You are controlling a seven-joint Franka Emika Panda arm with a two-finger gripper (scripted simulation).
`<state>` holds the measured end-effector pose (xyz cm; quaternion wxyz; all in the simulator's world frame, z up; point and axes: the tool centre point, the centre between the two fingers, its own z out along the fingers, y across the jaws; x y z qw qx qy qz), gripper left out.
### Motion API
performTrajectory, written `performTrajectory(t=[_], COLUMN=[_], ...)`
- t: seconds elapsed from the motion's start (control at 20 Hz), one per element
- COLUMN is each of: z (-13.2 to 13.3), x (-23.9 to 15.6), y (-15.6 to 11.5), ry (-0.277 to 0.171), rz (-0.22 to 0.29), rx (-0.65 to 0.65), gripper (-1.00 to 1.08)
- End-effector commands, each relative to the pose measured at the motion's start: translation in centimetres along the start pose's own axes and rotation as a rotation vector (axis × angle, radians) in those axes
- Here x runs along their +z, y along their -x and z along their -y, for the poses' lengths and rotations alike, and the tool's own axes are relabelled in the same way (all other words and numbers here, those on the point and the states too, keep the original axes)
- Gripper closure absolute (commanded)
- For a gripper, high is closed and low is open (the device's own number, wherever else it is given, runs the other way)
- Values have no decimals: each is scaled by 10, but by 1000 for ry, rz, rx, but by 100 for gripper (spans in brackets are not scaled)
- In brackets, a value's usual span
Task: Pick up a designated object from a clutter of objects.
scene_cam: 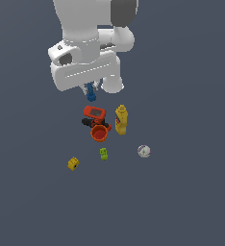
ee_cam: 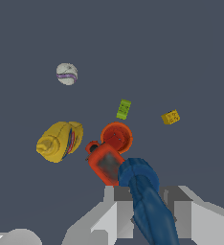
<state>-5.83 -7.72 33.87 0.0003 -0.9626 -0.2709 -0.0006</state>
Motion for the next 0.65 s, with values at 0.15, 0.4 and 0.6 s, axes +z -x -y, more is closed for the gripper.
performTrajectory(t=[0.15, 0.4, 0.6], z=[4, 5, 5], x=[-31, -47, -51], y=[20, 29, 31], ry=[-1, 0, 0], rz=[1, 1, 1], rx=[0, 0, 0], gripper=[108, 108, 108])
